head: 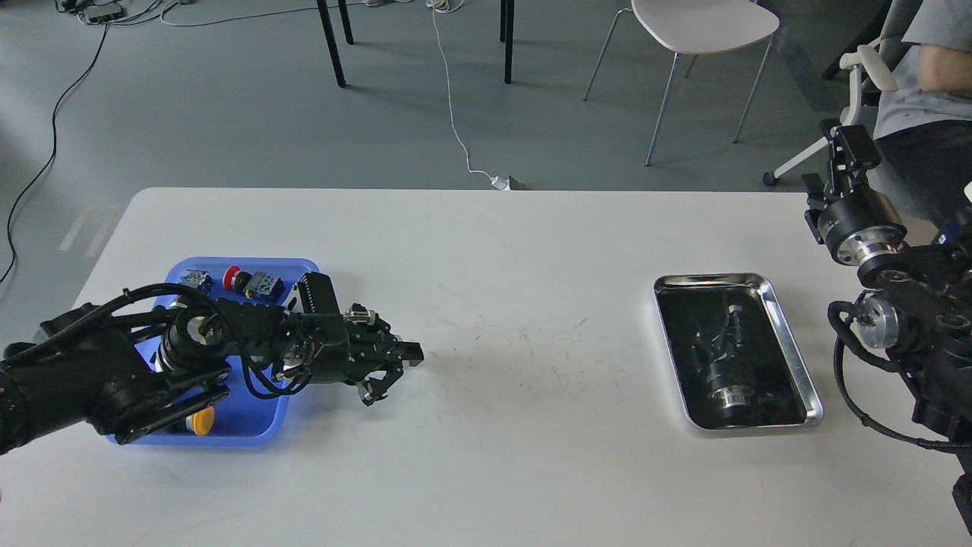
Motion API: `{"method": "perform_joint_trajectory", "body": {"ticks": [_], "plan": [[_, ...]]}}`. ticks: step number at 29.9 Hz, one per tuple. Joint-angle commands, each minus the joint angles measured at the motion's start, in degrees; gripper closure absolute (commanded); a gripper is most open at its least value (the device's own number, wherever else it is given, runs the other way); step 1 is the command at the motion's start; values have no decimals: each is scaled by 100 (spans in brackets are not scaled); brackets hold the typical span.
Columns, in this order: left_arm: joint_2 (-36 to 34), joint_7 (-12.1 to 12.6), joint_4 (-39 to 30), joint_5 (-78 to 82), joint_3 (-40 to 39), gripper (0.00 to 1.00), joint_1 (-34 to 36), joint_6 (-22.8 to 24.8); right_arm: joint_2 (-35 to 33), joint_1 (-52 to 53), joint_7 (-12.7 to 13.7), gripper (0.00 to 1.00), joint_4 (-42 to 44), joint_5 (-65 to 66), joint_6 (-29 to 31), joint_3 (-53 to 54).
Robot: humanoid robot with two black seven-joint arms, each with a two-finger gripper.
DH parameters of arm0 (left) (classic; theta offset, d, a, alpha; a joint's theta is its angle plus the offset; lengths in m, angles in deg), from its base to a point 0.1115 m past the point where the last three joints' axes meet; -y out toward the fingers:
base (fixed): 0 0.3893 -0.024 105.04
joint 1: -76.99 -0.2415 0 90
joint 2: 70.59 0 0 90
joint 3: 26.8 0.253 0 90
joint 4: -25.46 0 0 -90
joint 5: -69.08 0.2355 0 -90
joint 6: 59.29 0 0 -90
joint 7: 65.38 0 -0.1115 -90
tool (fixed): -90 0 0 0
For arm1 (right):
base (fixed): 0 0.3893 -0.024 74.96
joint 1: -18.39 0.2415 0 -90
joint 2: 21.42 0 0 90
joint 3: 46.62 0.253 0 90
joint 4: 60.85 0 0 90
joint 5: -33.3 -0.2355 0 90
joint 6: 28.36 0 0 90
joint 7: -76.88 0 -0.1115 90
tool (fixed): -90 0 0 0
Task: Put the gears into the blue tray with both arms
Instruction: 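Carry the black part with the left gripper into the blue tray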
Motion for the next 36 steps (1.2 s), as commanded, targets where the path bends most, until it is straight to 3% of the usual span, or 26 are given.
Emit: {"method": "perform_joint_trajectory", "body": {"ticks": [1,10,15,19,25,36], "plan": [[-307,1,7,-36,-5,92,241,13,1,-5,0,6,0,0,0,9],[-1256,1,104,-1046,12,93,619,4,1,-5,0,6,0,0,0,0],[-1766,1,174,-1064,12,93,505,-31,1,3,0,6,0,0,9,0],[-2021,1,201,-1082,-5,93,31,-224,1,3,0,6,-9,0,26,0],[-1978,1,297,-1161,-14,93,-382,-383,1,-5,0,6,-9,0,26,-17],[-1741,1,754,-1214,12,92,-488,-461,-25,-5,0,6,-9,0,26,-26]]}}
